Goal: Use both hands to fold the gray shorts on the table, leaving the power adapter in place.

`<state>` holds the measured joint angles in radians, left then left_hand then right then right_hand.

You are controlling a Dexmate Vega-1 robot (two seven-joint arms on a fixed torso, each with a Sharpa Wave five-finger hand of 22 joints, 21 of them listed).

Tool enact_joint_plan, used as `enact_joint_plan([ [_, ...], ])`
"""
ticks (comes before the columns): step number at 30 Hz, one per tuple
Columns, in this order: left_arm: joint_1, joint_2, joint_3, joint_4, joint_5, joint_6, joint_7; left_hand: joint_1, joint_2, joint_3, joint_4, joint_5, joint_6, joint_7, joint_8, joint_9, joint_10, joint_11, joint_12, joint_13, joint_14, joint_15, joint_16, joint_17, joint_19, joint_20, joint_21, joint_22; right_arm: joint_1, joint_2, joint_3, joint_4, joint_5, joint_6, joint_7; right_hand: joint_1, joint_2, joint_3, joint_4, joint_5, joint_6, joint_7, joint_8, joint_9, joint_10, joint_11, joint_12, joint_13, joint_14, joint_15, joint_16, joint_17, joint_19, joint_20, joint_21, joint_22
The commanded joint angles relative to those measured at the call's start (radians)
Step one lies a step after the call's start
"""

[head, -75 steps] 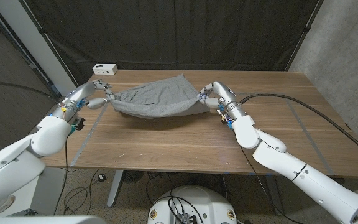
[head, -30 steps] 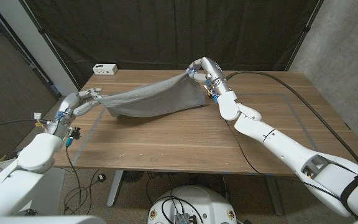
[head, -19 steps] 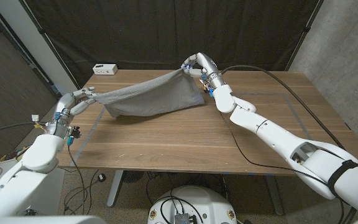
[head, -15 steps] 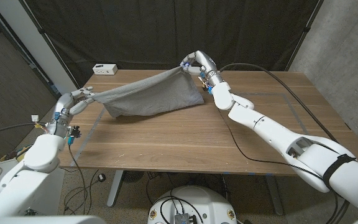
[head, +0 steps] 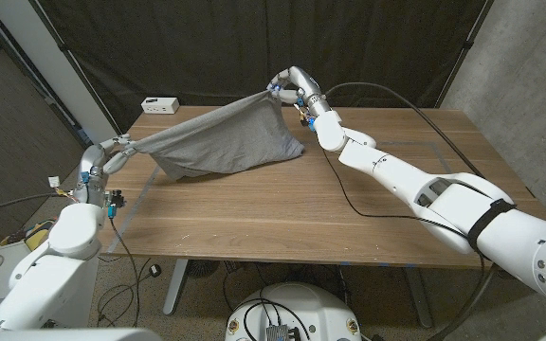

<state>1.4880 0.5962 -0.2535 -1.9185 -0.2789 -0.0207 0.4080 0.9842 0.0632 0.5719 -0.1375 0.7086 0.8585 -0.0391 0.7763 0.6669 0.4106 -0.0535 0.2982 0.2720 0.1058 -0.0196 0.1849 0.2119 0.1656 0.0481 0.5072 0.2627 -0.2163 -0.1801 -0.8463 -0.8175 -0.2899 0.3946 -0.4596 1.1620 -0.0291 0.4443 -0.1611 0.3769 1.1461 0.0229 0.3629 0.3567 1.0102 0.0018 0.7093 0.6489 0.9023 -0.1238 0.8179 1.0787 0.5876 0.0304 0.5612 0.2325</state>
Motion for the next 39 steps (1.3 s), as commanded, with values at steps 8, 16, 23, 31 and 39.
enact_joint_plan([
  [8,-0.074,0.059,0.023,-0.082,-0.042,0.286,0.093,-0.015,-0.003,0.009,0.000,-0.007,0.140,0.149,-0.015,0.043,-0.008,0.011,0.001,0.005,0.003,0.012,0.004,0.003,0.010,-0.006,0.025,0.006,0.236,0.190,-0.144,0.446,0.156,-0.027,0.108,0.013,0.025,-0.024,-0.004,-0.031,-0.014,-0.002,-0.009,-0.002,-0.006,-0.004,-0.008,-0.003,-0.012,-0.070,0.017,-0.015,-0.013,-0.001,0.018,0.001],
  [16,-0.170,0.154,0.069,-0.032,-0.049,0.374,0.050,-0.020,0.001,0.016,0.000,-0.015,0.124,0.157,-0.019,0.043,-0.043,0.029,-0.009,0.007,-0.018,0.022,-0.001,0.004,-0.010,-0.013,0.032,0.009,0.290,0.207,-0.229,0.454,0.263,-0.198,0.179,0.021,0.034,-0.037,-0.005,-0.050,-0.013,-0.003,-0.010,-0.005,-0.007,0.002,-0.011,-0.005,-0.015,-0.071,0.025,-0.026,-0.017,-0.001,0.025,0.000],
  [23,-0.228,0.162,0.098,-0.012,-0.020,0.415,0.128,-0.022,0.004,0.018,0.000,-0.017,0.121,0.158,-0.018,0.042,-0.041,0.025,-0.006,0.008,-0.016,0.022,0.003,0.005,-0.015,-0.012,0.037,0.011,0.291,0.174,-0.271,0.384,0.309,-0.259,0.192,0.025,0.038,-0.043,-0.005,-0.063,-0.014,-0.003,-0.010,-0.007,-0.007,0.002,-0.014,-0.006,-0.018,-0.073,0.027,-0.033,-0.020,-0.001,0.032,-0.002],
  [31,-0.280,0.180,0.126,0.003,-0.005,0.457,0.165,-0.024,0.005,0.020,0.000,-0.020,0.117,0.155,-0.018,0.044,-0.041,0.020,-0.004,0.009,-0.014,0.019,0.004,0.006,-0.013,-0.011,0.044,0.012,0.317,0.185,-0.304,0.374,0.329,-0.337,0.237,0.027,0.044,-0.047,-0.004,-0.074,-0.018,-0.002,-0.010,-0.006,-0.009,0.006,-0.016,-0.006,-0.020,-0.072,0.032,-0.032,-0.022,-0.002,0.039,-0.003],
  [39,-0.339,0.199,0.159,0.023,-0.006,0.519,0.184,-0.027,0.006,0.022,0.001,-0.025,0.111,0.149,-0.024,0.034,-0.039,0.019,-0.001,0.010,-0.010,0.016,0.007,0.006,-0.011,-0.007,0.053,0.014,0.359,0.204,-0.343,0.374,0.344,-0.443,0.309,0.032,0.049,-0.056,-0.004,-0.095,-0.024,-0.005,-0.016,-0.013,-0.016,0.002,-0.027,-0.018,-0.027,-0.074,0.036,-0.043,-0.024,-0.002,0.048,-0.006],
])
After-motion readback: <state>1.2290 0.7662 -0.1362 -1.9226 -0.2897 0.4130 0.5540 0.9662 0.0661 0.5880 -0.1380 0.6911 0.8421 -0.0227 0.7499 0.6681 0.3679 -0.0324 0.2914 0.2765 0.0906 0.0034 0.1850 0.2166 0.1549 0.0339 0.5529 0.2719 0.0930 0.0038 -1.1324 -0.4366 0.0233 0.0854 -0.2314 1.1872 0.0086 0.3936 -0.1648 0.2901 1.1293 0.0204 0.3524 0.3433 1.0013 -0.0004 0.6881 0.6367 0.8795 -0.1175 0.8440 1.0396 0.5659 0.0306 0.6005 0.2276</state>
